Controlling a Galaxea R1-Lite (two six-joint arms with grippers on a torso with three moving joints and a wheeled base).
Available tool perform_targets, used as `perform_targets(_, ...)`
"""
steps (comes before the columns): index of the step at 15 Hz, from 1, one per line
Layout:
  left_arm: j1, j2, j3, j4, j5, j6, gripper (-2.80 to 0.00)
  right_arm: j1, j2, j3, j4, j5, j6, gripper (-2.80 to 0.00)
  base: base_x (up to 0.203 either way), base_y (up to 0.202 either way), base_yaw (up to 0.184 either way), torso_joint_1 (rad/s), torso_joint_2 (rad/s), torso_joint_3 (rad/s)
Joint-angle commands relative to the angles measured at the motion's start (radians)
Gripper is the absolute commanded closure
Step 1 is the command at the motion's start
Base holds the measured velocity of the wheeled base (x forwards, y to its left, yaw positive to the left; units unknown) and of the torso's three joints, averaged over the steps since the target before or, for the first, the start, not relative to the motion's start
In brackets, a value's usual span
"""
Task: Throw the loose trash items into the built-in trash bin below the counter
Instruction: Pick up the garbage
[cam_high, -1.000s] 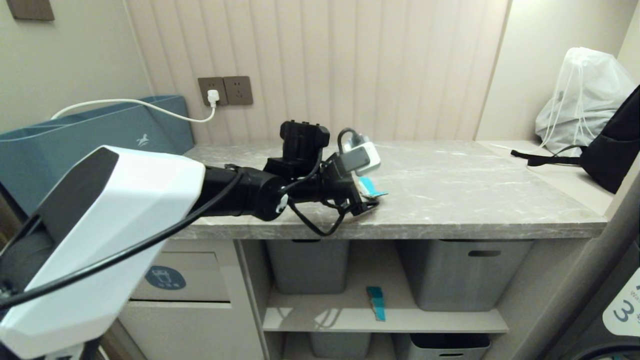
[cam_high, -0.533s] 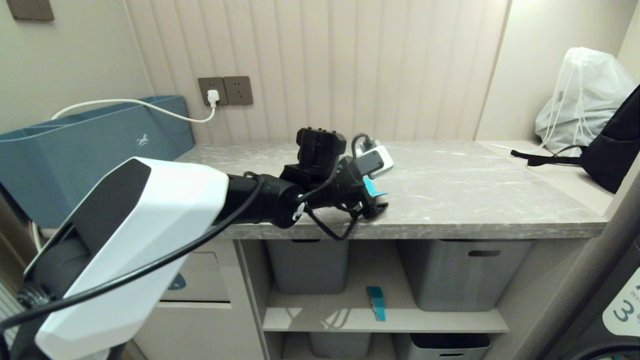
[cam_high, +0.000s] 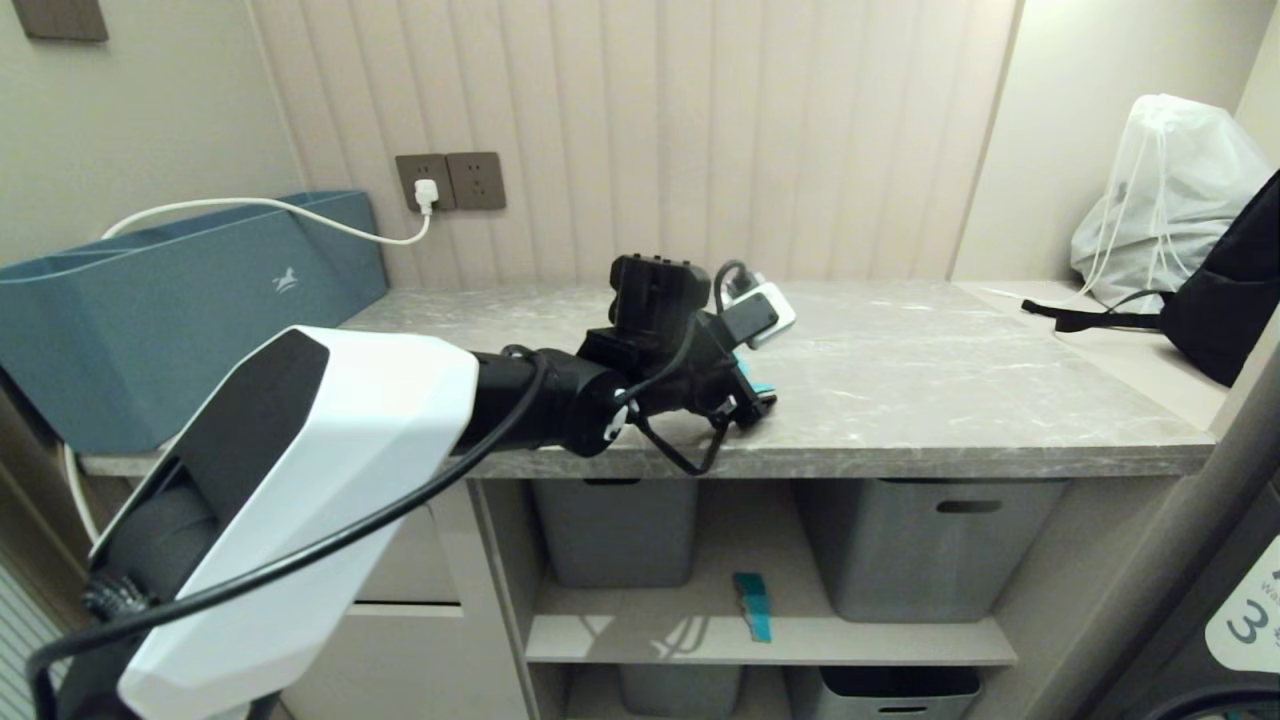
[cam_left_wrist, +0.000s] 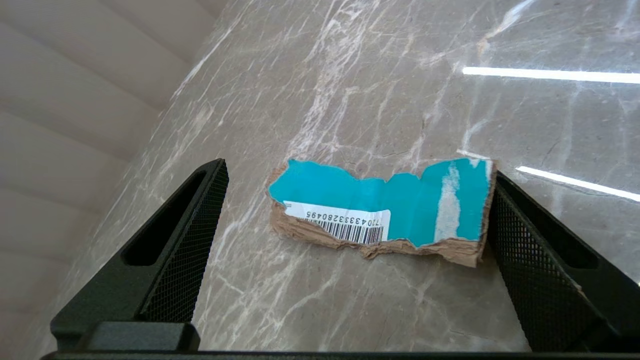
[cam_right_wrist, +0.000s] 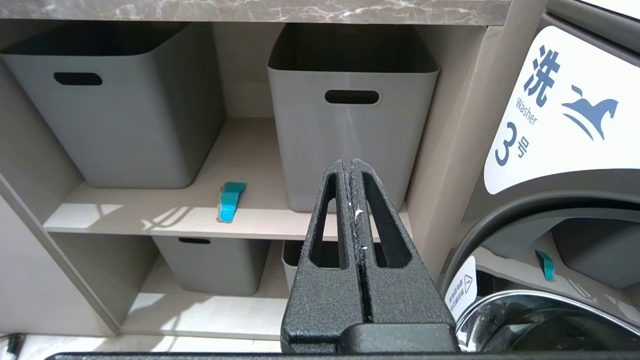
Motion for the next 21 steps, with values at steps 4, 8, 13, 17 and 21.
perform_targets(4,0.008,0.0,0.002,0.002,0.002,0.004,-2.8,0.0,0.0,0.0,0.0,0.0,-0.001,0.0,0.0,0.0,0.0,0.0,0.0,0.0)
perform_targets(8,0.013,0.002,0.005,0.007,0.004,0.003,-2.8,0.0,0.0,0.0,0.0,0.0,-0.001,0.0,0.0,0.0,0.0,0.0,0.0,0.0)
perform_targets(13,0.013,0.017,0.002,0.01,0.021,-0.026,-2.8,0.0,0.0,0.0,0.0,0.0,-0.001,0.0,0.0,0.0,0.0,0.0,0.0,0.0)
perform_targets(17,0.009,0.02,0.006,0.014,0.018,-0.029,-2.8,0.0,0.0,0.0,0.0,0.0,-0.001,0.0,0.0,0.0,0.0,0.0,0.0,0.0)
perform_targets(21,0.005,0.02,0.017,0.013,0.019,-0.035,0.0,0.0,0.0,0.0,0.0,0.0,-0.001,0.0,0.0,0.0,0.0,0.0,0.0,0.0)
